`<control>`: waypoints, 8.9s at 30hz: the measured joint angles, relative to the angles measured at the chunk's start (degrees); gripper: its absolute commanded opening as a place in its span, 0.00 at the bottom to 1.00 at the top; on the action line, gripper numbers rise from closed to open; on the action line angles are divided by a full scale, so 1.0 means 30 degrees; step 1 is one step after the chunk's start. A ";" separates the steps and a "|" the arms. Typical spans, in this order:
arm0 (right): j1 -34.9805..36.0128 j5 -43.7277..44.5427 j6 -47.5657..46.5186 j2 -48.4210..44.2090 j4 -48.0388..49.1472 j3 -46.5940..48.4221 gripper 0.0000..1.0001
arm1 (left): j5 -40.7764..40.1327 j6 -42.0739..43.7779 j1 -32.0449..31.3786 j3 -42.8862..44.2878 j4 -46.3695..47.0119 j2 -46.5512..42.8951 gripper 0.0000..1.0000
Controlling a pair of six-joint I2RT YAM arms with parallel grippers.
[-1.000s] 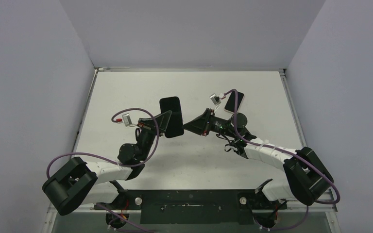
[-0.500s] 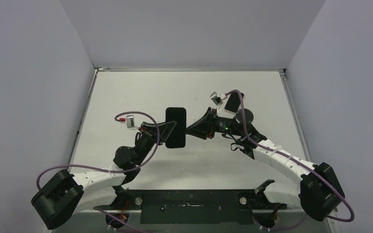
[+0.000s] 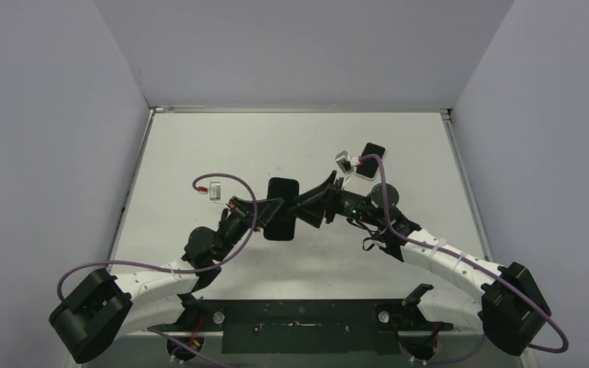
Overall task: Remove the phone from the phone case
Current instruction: Remove the phone case from the phone.
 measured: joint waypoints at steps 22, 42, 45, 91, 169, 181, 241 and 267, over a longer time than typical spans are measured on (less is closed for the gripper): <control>-0.0219 0.0831 0.0568 0.1443 0.0816 -0.0765 0.33 | 0.1311 -0.0656 0.0568 -0.0087 -0.0117 -0.0539 0.00; -0.2805 -0.5319 -0.1749 0.1435 -0.2215 0.1268 0.00 | 1.0316 -0.1122 0.5639 0.1377 0.0321 -0.0182 0.33; -0.2914 -0.5974 -0.2790 0.1435 -0.3512 0.2069 0.00 | 1.1876 -0.1129 0.6084 0.2076 0.0364 0.0423 0.34; -0.2783 -0.1683 -0.3096 -0.1326 -0.1632 -0.1180 0.75 | 0.8211 -0.4277 0.6900 0.1610 -0.0787 0.1005 0.00; -0.0656 0.0750 -0.1698 0.0219 0.2812 -0.2339 0.81 | 0.5246 -0.6433 0.6135 0.0736 0.1676 0.1166 0.00; -0.0488 0.2936 0.1173 -0.2696 0.1078 -0.2426 0.77 | 0.4415 -0.4379 0.6127 0.0707 0.0495 0.0503 0.00; -0.1056 0.1486 0.2630 0.1166 0.2302 -0.1421 0.61 | 0.4889 -0.4444 0.5756 0.1341 0.2055 0.1319 0.00; -0.1268 0.0976 0.3861 0.2892 0.2718 -0.1217 0.32 | 0.1632 0.3789 0.3687 0.3730 -0.5668 -0.1268 0.00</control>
